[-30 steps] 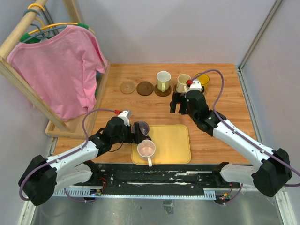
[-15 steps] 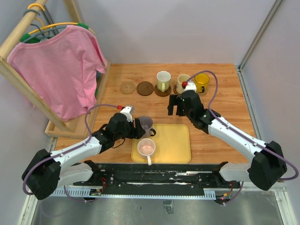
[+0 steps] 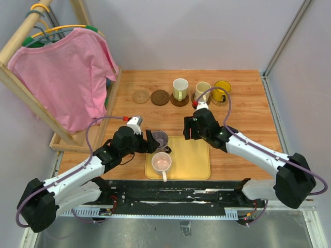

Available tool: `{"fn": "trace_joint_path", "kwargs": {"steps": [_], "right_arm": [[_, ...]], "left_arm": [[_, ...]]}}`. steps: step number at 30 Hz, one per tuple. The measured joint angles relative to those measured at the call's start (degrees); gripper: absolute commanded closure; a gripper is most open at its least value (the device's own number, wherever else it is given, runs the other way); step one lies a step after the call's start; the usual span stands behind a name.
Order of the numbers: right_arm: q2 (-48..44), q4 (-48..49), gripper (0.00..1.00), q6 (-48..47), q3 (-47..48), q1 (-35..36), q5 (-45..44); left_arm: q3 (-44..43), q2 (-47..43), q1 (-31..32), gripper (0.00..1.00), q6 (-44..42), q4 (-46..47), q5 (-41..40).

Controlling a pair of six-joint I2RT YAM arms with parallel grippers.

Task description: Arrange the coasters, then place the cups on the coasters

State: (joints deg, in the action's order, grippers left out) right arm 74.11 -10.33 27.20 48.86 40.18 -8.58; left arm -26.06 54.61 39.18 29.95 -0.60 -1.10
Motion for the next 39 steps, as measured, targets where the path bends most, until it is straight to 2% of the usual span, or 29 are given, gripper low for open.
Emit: {"fn": "trace_joint_path", "kwargs": {"steps": [6,8,13,16,20,23,31,39], "right_arm": [[-3.5,-1.7,0.35,-0.2,-0.6,5.1,-2.0],[-4.2,-1.8,0.35,-0.2,-1.4,5.2,-2.4],[-5.0,-1.8,0.43,-0.7,-3.9,5.2,-2.2],[-6.0,-1.9,0.45,-2.1,-5.0,5.2,-0.8],[-7.2,-1.4,0.49,-4.8,-4.8,5.2,0.7],[-6.1,-1.1,0.50,-7.1,-3.1,5.2,2.4],[8.7,-0.3,0.38,-15.9,11.8,5.2,12.2],[22.2,-3.8,0.43,-26.4,24.6,5.2,20.2]], "left_arm": [[1.0,-5.4,0.1,0.08,2.6,-3.1,3.7],[1.0,-6.0,1.0,0.01,3.5,-3.5,4.0],[-1.7,-3.5,6.0,0.00,5.2,-7.3,0.5],[-3.3,-1.1,6.9,0.05,6.2,-7.9,-1.7],[-3.3,-0.1,7.0,0.19,7.4,-8.6,-4.7],[-3.3,-0.2,7.0,0.19,8.1,-8.8,-7.2],[-0.2,-5.3,7.1,0.19,9.9,-10.6,-11.0],[2.8,-12.4,7.1,0.17,11.6,-12.8,-13.7]]}}
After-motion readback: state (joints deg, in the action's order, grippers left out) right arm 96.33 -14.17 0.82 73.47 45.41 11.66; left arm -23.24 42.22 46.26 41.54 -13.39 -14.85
